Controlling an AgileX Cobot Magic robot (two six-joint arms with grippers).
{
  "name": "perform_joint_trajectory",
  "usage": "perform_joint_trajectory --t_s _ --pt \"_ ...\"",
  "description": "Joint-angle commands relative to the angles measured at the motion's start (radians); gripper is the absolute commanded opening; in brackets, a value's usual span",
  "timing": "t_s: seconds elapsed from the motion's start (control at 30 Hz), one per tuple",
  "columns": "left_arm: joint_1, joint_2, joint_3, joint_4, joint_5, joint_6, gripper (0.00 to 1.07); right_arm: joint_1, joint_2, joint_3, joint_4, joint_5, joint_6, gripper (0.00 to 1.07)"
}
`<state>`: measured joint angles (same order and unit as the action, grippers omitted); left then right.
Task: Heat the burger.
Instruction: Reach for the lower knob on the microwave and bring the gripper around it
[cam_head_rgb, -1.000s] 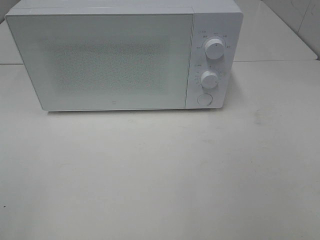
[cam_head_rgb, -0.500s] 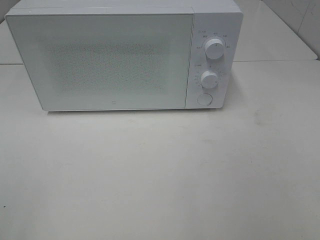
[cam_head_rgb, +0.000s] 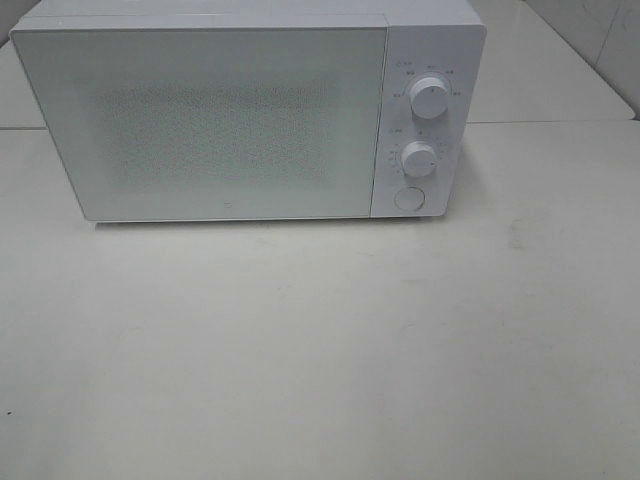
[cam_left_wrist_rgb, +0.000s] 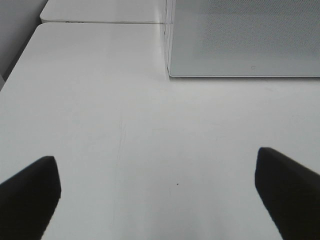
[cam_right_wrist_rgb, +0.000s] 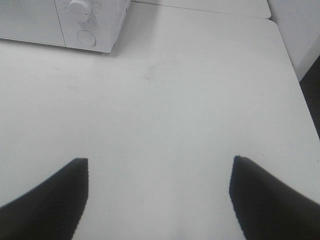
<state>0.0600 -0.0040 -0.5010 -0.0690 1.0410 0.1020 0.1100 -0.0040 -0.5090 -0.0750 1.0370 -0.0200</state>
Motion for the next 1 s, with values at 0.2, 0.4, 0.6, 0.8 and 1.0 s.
perform_joint_trajectory --t_s 0.2,0.4,0.6,0.8,1.0 --pt "0.002 -0.023 0.003 -0.013 -0.003 -0.004 0.98 0.001 -0.026 0.003 -0.010 -0.005 0.008 0.76" --pt "0.002 -0.023 0.003 -0.013 -0.003 -0.004 0.98 0.012 -0.013 0.000 -0.001 -0.006 0.020 0.76" --pt "0.002 -0.023 0.003 -0.013 -0.003 -0.004 0.98 0.011 0.084 -0.035 0.010 -0.065 0.033 0.76" --pt "0.002 -0.023 0.003 -0.013 -0.003 -0.004 0.98 0.011 0.189 -0.036 0.010 -0.172 0.033 0.76" --pt "0.002 -0.023 0.003 -0.013 -0.003 -0.004 0.98 0.011 0.281 -0.015 0.010 -0.287 0.033 0.76"
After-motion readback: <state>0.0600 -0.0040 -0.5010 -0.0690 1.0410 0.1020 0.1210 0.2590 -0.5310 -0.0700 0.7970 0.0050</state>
